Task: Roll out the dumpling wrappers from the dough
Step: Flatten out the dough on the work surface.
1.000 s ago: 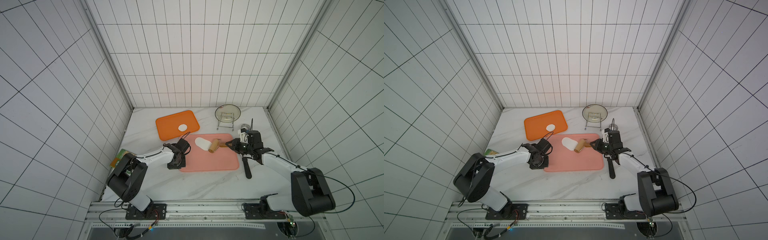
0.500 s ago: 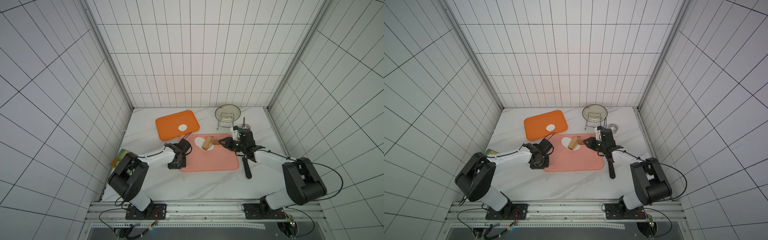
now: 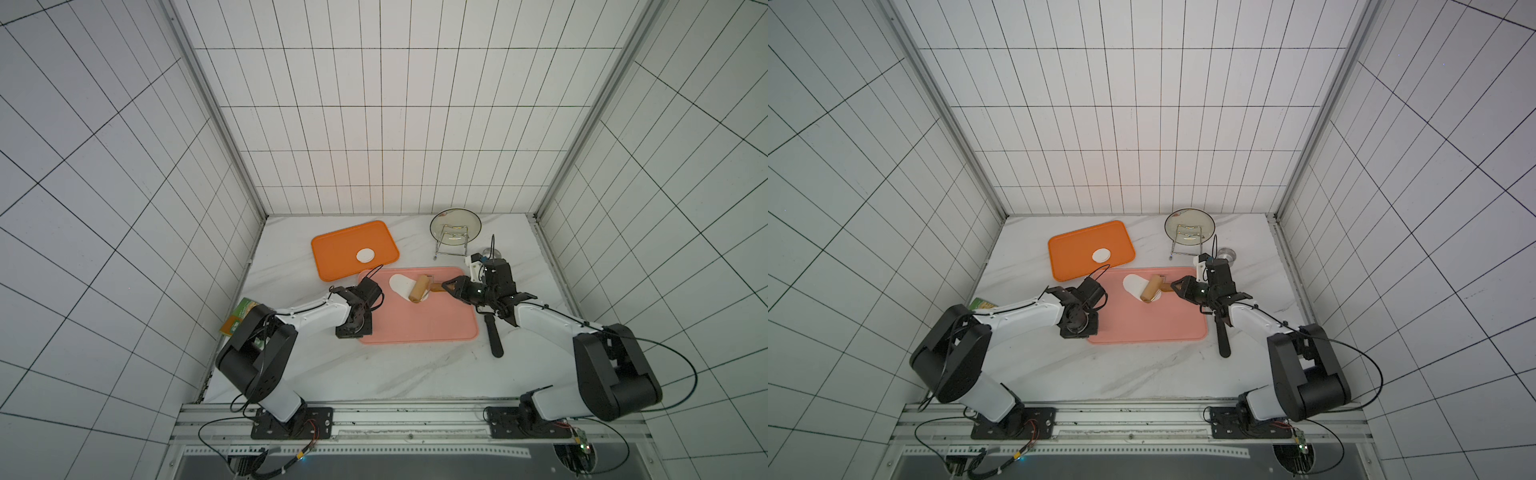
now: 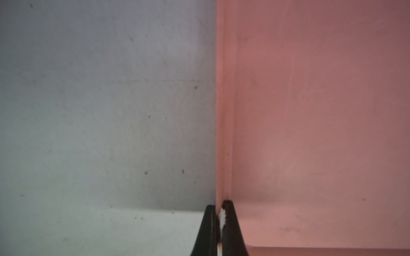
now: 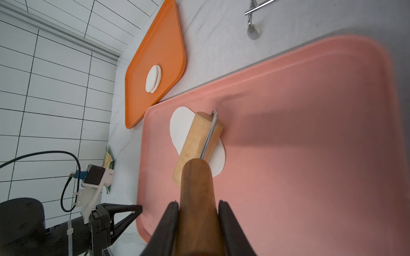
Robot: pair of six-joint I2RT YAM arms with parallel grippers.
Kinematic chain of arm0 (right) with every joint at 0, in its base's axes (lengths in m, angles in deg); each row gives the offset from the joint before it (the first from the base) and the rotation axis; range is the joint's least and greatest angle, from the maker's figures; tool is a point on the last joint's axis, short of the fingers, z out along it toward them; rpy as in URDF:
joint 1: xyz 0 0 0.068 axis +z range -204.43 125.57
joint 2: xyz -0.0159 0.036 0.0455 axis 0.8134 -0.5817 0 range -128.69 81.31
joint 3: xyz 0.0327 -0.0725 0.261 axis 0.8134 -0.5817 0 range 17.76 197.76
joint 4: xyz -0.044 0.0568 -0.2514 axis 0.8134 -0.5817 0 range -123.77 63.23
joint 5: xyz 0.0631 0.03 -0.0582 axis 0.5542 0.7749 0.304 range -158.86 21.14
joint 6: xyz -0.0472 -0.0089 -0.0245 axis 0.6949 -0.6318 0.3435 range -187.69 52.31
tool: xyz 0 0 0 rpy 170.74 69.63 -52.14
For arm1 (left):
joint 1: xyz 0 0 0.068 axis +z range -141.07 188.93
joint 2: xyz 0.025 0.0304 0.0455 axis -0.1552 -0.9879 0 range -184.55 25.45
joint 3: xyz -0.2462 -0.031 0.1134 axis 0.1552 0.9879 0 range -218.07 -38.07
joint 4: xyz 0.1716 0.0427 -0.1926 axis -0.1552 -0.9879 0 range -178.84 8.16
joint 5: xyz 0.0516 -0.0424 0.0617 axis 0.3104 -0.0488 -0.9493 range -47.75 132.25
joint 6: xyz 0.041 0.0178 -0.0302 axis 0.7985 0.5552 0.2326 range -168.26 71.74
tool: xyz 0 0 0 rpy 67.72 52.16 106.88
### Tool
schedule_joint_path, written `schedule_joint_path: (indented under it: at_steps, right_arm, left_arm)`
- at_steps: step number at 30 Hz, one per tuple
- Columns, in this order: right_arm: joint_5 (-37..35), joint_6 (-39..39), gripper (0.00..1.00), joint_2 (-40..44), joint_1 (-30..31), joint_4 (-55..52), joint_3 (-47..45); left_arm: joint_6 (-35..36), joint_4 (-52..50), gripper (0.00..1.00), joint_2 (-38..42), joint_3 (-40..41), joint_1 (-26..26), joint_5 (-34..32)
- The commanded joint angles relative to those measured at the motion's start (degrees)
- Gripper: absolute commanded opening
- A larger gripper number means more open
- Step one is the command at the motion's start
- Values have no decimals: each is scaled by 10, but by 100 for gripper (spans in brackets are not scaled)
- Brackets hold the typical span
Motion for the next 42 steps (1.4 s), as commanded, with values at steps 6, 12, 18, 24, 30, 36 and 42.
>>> schedule_joint_path:
  at_steps: [6, 12, 18, 24, 30, 36, 42]
  right_arm:
    - [-60, 28, 0, -107, 59, -180, -2]
    - [-62, 26, 0, -126, 58, -181, 13]
    - [-67, 28, 0, -94, 24, -190, -27]
    - [-83, 53, 0, -42, -10, -235, -55]
    - [-93, 69, 0, -21, -32, -261, -59]
    - [-88, 65, 0, -20, -31, -259, -60]
    - [-52, 55, 0, -43, -5, -230, -43]
  left_arm:
    - [-7, 39, 0, -50, 23, 3, -26]
    - [-6, 38, 0, -52, 19, 3, -26]
    - [-4, 37, 0, -48, 24, 10, -26]
    - [-2, 37, 0, -45, 26, 18, -26]
    - [-2, 36, 0, -42, 26, 19, -27]
    - [-1, 35, 0, -42, 27, 19, -27]
    - [1, 34, 0, -46, 21, 19, -25]
